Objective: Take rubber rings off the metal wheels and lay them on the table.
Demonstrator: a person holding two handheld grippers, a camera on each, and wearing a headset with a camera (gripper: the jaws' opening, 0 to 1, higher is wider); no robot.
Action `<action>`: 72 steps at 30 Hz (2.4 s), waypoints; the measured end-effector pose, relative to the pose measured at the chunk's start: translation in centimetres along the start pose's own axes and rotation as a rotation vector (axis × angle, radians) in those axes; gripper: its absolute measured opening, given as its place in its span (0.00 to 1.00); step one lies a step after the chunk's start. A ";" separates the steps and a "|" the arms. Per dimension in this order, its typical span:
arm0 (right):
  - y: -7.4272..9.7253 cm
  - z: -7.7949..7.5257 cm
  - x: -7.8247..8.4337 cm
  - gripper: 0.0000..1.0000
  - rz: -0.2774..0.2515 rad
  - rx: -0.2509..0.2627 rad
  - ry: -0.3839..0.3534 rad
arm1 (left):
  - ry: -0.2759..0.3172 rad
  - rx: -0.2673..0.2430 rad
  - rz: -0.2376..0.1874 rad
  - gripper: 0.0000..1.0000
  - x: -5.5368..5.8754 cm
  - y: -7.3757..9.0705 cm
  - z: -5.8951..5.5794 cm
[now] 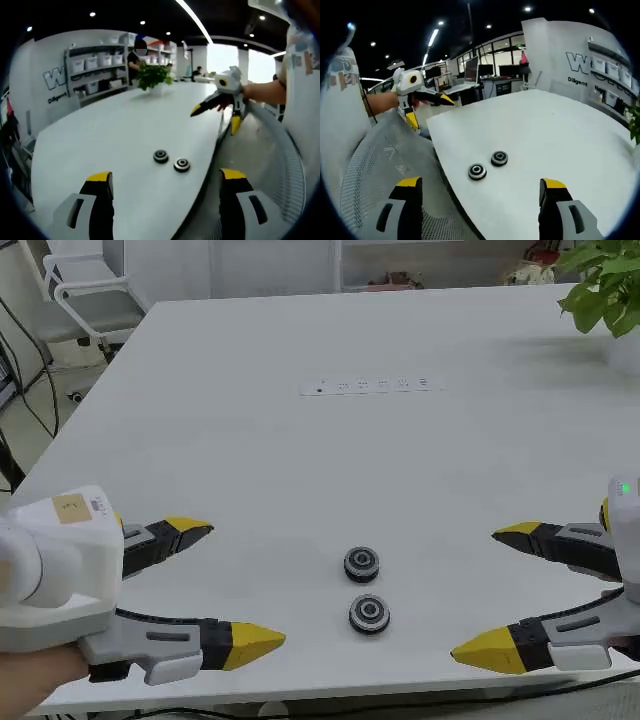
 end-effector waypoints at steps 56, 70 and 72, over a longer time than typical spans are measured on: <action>0.0 -0.2 -0.4 0.89 0.004 -0.016 0.037 | -0.031 0.039 0.048 0.81 0.2 -0.1 0.4; -0.3 -0.8 -1.1 0.87 0.003 -0.026 0.052 | -0.040 0.041 0.053 0.79 0.0 -0.2 1.2; -0.4 -0.9 -1.2 0.87 0.000 -0.026 0.053 | -0.038 0.042 0.050 0.79 -0.1 -0.2 1.3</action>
Point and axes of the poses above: the centre of the closed fingertips' face, and the gripper's own axes: y roughly backward along the fingers, z roughly to its left, x roughly out of its underside, the point moved 9 cm from there along y, roughly backward along the fingers, and after that the axes turned 8 degrees about -z, right-handed, at the moved point
